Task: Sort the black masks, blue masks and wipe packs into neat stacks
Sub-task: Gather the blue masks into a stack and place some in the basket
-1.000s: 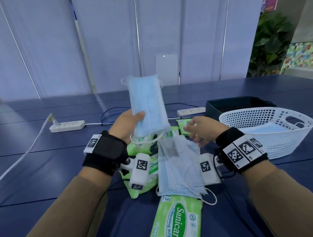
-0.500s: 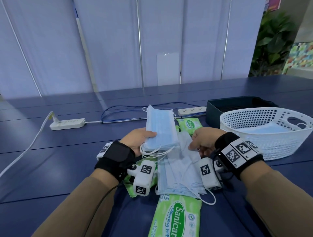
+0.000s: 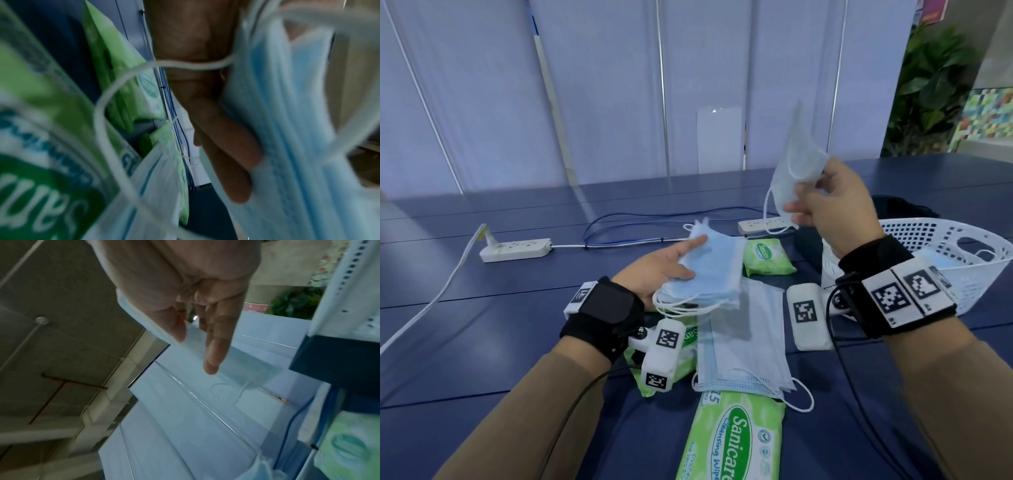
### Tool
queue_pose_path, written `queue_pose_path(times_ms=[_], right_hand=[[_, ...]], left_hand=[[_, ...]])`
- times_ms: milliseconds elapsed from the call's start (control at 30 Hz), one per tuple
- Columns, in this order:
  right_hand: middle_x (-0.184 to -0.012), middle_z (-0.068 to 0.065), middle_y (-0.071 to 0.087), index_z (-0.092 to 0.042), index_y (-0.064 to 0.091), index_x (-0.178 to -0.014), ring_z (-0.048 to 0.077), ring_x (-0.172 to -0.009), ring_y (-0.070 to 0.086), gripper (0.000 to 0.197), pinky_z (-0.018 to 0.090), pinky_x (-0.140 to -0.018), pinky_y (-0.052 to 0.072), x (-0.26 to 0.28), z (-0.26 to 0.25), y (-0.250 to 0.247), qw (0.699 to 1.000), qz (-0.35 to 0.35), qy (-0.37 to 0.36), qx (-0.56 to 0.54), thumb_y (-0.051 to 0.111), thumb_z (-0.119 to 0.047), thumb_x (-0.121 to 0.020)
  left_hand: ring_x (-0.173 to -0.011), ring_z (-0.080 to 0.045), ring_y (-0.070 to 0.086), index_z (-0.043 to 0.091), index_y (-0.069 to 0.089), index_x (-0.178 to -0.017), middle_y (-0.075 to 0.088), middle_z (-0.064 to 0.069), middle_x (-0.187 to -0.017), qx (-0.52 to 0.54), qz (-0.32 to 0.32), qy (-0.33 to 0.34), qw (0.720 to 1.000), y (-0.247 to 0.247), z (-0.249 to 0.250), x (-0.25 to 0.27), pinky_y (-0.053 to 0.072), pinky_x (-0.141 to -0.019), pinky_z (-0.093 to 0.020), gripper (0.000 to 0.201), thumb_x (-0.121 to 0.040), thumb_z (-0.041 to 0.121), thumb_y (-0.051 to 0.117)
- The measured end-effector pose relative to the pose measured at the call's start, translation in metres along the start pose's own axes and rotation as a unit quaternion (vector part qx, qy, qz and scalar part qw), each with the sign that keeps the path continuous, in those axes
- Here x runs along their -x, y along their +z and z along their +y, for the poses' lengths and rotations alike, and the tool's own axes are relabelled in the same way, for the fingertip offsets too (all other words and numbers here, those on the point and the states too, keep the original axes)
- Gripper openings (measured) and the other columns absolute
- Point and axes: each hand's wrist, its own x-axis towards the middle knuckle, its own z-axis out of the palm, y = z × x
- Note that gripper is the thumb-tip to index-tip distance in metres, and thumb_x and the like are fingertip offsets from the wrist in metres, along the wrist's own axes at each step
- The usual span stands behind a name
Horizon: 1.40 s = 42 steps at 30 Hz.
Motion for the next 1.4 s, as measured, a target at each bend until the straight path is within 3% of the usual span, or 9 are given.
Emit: queue_pose_path(times_ms=[200, 267, 500, 633, 933, 1033, 1133, 1233, 1400], right_hand=[[-0.097, 0.005, 0.07, -0.031, 0.06, -0.07, 0.024, -0.096, 0.065, 0.031, 0.041, -0.09, 0.05, 0.02, 0.015, 0.026, 0.943, -0.254, -0.08, 0.197, 0.058, 0.0, -0.077], [-0.096, 0.002, 0.07, -0.028, 0.063, -0.071, 0.026, -0.095, 0.063, 0.027, 0.042, -0.087, 0.049, 0.025, 0.023, 0.033, 0.913, -0.296, -0.083, 0.268, 0.058, -0.003, -0.078], [-0.1, 0.003, 0.069, -0.018, 0.068, -0.078, 0.025, -0.098, 0.06, 0.022, 0.04, -0.088, 0.047, 0.035, 0.017, 0.04, 0.922, -0.282, -0.08, 0.252, 0.054, -0.001, -0.078], [-0.107, 0.003, 0.067, -0.019, 0.068, -0.078, 0.023, -0.097, 0.061, 0.022, 0.037, -0.089, 0.046, 0.036, 0.013, 0.04, 0.918, -0.281, -0.09, 0.266, 0.055, -0.002, -0.079], [-0.129, -0.004, 0.056, -0.026, 0.065, -0.104, 0.017, -0.11, 0.056, 0.027, 0.027, -0.093, 0.042, 0.031, 0.018, 0.036, 0.92, -0.288, -0.047, 0.261, 0.06, -0.008, -0.084], [-0.109, 0.003, 0.055, -0.023, 0.053, -0.111, 0.022, -0.08, 0.06, 0.024, 0.032, -0.069, 0.052, 0.024, 0.021, 0.03, 0.96, -0.215, 0.105, 0.149, 0.058, -0.014, -0.089], [-0.084, 0.011, 0.056, -0.009, 0.05, -0.108, 0.024, -0.057, 0.059, 0.015, 0.025, -0.045, 0.051, 0.021, 0.032, 0.024, 0.914, -0.245, 0.306, 0.103, 0.052, -0.014, -0.095], [-0.074, 0.016, 0.064, 0.003, 0.053, -0.108, 0.029, -0.055, 0.06, 0.027, 0.033, -0.056, 0.05, 0.021, 0.053, 0.025, 0.866, -0.291, 0.354, 0.201, 0.056, -0.019, -0.092], [-0.055, 0.009, 0.059, 0.0, 0.059, -0.094, 0.026, -0.058, 0.059, 0.024, 0.022, -0.044, 0.042, 0.024, 0.063, 0.027, 0.851, -0.293, 0.369, 0.234, 0.063, -0.023, -0.087]], left_hand=[[-0.084, -0.021, 0.07, 0.007, 0.061, -0.112, 0.071, -0.01, -0.103, 0.068, -0.002, 0.034, 0.997, 0.014, -0.003, 0.001, 0.057, -0.071, -0.029, 0.04, -0.083, -0.015, 0.045], [-0.099, -0.028, 0.066, 0.009, 0.056, -0.126, 0.064, -0.016, -0.118, 0.12, -0.007, 0.049, 0.992, 0.012, -0.004, 0.001, 0.056, -0.081, -0.037, 0.043, -0.087, -0.006, 0.046], [-0.081, -0.027, 0.069, 0.002, 0.065, -0.106, 0.068, -0.016, -0.1, 0.143, 0.089, 0.032, 0.985, 0.015, -0.006, 0.001, 0.055, -0.072, -0.034, 0.026, -0.096, 0.017, 0.045], [-0.092, -0.028, 0.068, 0.006, 0.063, -0.114, 0.068, -0.014, -0.107, 0.164, 0.069, -0.001, 0.984, 0.015, -0.005, 0.0, 0.053, -0.079, -0.037, 0.059, -0.096, 0.053, 0.032], [-0.092, -0.03, 0.067, 0.001, 0.051, -0.123, 0.063, -0.018, -0.115, 0.119, -0.009, 0.047, 0.992, 0.017, -0.006, 0.0, 0.057, -0.071, -0.036, 0.047, -0.079, -0.012, 0.044], [-0.098, -0.034, 0.063, 0.022, 0.031, -0.144, 0.056, -0.014, -0.125, 0.083, 0.095, 0.064, 0.99, 0.005, -0.006, -0.004, 0.056, -0.074, -0.042, 0.072, -0.084, -0.012, 0.05], [-0.107, -0.034, 0.059, 0.033, 0.01, -0.15, 0.054, -0.009, -0.126, 0.069, 0.164, 0.07, 0.982, -0.006, -0.005, -0.006, 0.049, -0.085, -0.042, 0.08, -0.091, -0.01, 0.044], [-0.115, -0.031, 0.057, 0.021, 0.033, -0.145, 0.048, -0.006, -0.14, 0.045, 0.117, 0.061, 0.99, -0.005, -0.007, -0.004, 0.044, -0.097, -0.04, 0.064, -0.091, -0.013, 0.038], [-0.086, -0.02, 0.07, 0.008, 0.052, -0.13, 0.065, -0.011, -0.115, 0.026, 0.048, -0.013, 0.998, 0.005, -0.014, -0.003, 0.056, -0.077, -0.026, 0.046, -0.092, -0.011, 0.036]])
